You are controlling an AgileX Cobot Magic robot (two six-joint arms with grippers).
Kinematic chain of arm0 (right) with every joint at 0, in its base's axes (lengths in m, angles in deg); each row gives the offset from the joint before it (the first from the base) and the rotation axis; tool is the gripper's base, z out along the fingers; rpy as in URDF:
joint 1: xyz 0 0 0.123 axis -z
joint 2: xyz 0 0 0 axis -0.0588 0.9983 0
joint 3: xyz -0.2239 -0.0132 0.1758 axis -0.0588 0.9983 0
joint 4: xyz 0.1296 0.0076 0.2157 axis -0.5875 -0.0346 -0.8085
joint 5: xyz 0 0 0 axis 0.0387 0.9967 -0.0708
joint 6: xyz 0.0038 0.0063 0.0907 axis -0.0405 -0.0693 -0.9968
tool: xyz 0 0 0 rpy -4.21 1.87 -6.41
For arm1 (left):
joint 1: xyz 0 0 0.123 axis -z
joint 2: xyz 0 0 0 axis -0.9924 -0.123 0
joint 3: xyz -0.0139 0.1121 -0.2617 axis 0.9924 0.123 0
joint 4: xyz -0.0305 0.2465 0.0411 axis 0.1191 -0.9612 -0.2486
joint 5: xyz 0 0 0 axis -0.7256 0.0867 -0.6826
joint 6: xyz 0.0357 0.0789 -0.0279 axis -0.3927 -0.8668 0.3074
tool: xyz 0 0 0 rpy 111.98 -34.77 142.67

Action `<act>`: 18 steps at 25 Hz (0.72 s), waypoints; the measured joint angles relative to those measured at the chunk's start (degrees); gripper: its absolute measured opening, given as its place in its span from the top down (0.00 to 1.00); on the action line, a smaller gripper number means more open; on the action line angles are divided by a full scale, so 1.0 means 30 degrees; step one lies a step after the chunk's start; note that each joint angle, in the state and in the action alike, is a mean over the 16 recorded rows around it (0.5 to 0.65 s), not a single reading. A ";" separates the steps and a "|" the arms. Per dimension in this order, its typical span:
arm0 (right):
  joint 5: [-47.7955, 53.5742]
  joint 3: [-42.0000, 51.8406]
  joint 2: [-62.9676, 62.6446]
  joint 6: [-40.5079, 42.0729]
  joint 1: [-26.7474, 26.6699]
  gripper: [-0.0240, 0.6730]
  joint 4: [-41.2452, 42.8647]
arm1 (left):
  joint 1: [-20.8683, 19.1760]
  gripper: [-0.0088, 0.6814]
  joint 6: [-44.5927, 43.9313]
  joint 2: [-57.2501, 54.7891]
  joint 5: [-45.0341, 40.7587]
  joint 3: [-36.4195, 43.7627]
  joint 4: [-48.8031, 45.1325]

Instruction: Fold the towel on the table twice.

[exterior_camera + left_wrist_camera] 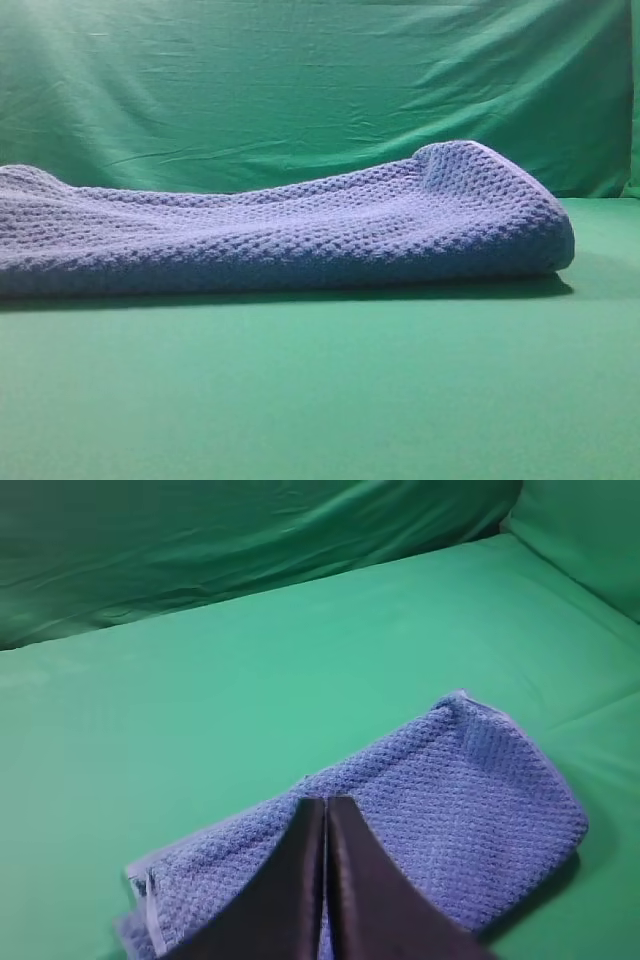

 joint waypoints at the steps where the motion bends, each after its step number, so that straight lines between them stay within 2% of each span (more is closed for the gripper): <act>1: -0.0200 0.0562 -0.0736 0.0024 0.0000 0.97 -0.0002 | 0.0000 0.99 -0.0198 0.0805 0.0080 0.0499 0.0138; 11: -0.3846 0.7568 -0.8437 0.0525 0.0000 0.97 -0.0025 | 0.0000 0.99 -0.0783 0.9308 0.1205 0.6323 0.0505; 18: -0.5622 1.1337 -1.3030 0.0816 0.0000 0.97 -0.0203 | 0.0000 0.99 -0.0598 1.4350 0.1454 0.9324 0.0543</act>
